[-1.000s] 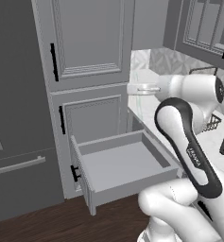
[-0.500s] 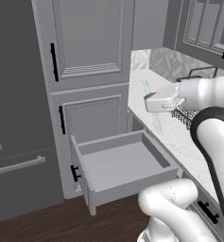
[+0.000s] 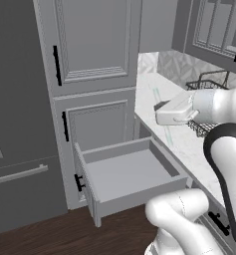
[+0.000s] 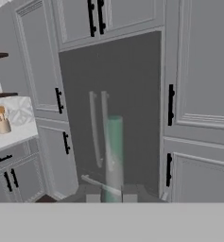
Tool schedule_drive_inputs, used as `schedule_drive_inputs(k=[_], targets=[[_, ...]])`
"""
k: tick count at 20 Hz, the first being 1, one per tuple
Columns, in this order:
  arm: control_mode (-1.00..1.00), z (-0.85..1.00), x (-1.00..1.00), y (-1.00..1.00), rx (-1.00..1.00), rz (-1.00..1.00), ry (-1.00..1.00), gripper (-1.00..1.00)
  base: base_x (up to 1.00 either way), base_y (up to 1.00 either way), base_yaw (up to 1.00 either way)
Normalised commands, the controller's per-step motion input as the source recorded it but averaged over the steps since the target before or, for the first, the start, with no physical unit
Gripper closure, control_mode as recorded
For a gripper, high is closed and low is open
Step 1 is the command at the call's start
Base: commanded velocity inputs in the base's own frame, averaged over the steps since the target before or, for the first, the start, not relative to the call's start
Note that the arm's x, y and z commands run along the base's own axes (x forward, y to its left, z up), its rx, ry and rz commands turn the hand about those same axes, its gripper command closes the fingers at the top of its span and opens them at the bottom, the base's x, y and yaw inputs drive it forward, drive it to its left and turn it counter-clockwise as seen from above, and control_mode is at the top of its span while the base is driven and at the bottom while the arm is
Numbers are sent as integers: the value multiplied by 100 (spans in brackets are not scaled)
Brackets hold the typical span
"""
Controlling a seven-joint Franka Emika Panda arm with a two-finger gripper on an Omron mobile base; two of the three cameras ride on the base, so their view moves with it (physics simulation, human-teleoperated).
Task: Take a straw from the drawer in front and place it inside the glass cup on the dining counter.
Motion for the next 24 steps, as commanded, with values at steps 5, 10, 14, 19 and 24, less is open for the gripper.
schedule_drive_inputs(k=[5, 10, 14, 19, 24], targets=[[-100, 0, -2, 0, -1, 0, 0, 100, 0, 0, 0], [100, -1, -4, 0, 0, 0, 0, 100, -49, 39, 4], [100, 0, 0, 0, 0, 0, 0, 100, -56, 100, 25], [100, 0, 0, 0, 0, 0, 0, 100, -14, 100, 46], [100, 0, 0, 0, 0, 0, 0, 100, -6, 88, 66]])
